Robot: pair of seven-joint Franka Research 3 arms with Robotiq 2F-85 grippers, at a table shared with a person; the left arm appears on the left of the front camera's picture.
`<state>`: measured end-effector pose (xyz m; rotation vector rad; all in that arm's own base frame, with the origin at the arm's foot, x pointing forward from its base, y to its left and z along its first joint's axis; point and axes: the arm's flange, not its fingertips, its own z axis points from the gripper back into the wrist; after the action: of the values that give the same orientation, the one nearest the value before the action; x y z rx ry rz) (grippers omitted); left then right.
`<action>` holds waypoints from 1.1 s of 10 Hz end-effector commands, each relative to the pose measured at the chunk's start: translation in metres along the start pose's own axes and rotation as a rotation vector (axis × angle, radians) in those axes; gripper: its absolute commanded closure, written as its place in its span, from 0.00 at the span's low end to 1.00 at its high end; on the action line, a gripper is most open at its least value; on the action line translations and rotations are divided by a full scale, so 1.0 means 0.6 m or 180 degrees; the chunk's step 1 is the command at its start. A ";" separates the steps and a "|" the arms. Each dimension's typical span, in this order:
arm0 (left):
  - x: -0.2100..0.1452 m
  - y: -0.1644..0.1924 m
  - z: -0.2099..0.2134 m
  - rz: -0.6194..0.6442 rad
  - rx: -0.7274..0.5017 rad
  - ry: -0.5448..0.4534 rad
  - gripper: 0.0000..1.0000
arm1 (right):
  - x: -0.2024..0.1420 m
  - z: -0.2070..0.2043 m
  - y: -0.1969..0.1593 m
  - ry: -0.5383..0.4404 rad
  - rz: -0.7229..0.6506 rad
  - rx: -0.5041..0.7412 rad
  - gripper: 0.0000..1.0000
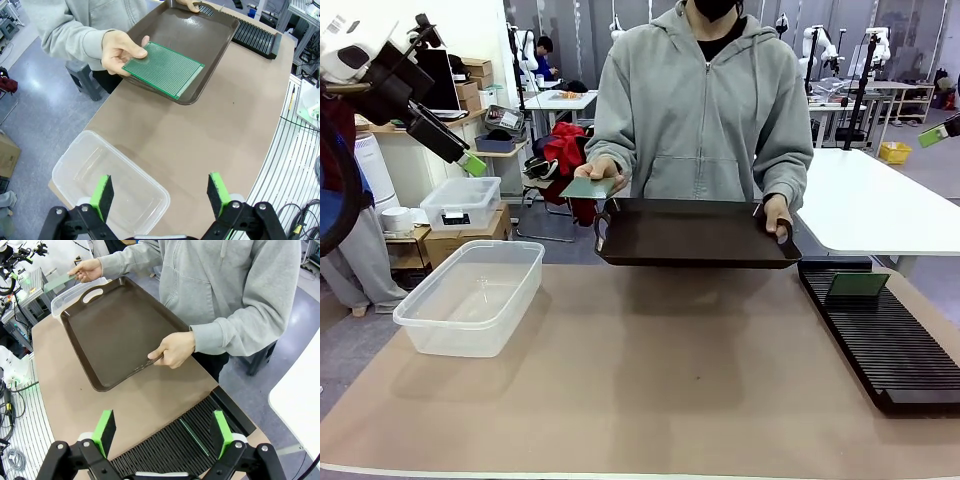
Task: Sort PCBs into racks and boxes based on the side picked up.
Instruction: Pick up the Blank PCB handed by the Human.
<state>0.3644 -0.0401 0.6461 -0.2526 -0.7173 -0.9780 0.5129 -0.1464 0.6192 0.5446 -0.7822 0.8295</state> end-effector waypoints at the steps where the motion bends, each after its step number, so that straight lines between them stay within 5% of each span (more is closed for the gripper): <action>1: -0.003 0.000 -0.001 0.0003 -0.0019 -0.0007 0.00 | 0.003 -0.003 0.002 -0.0034 -0.0007 0.0034 0.00; 10: 0.000 0.000 0.000 0.0000 0.0000 0.0000 0.00 | 0.003 -0.003 0.002 -0.0034 -0.0007 0.0034 0.00; 11: 0.003 0.021 0.005 0.0371 -0.0351 0.0068 0.00 | 0.003 -0.003 0.002 -0.0034 -0.0007 0.0034 0.00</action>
<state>0.3653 -0.0389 0.6451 -0.2851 -0.6880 -0.9593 0.5129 -0.1464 0.6192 0.5446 -0.7823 0.8295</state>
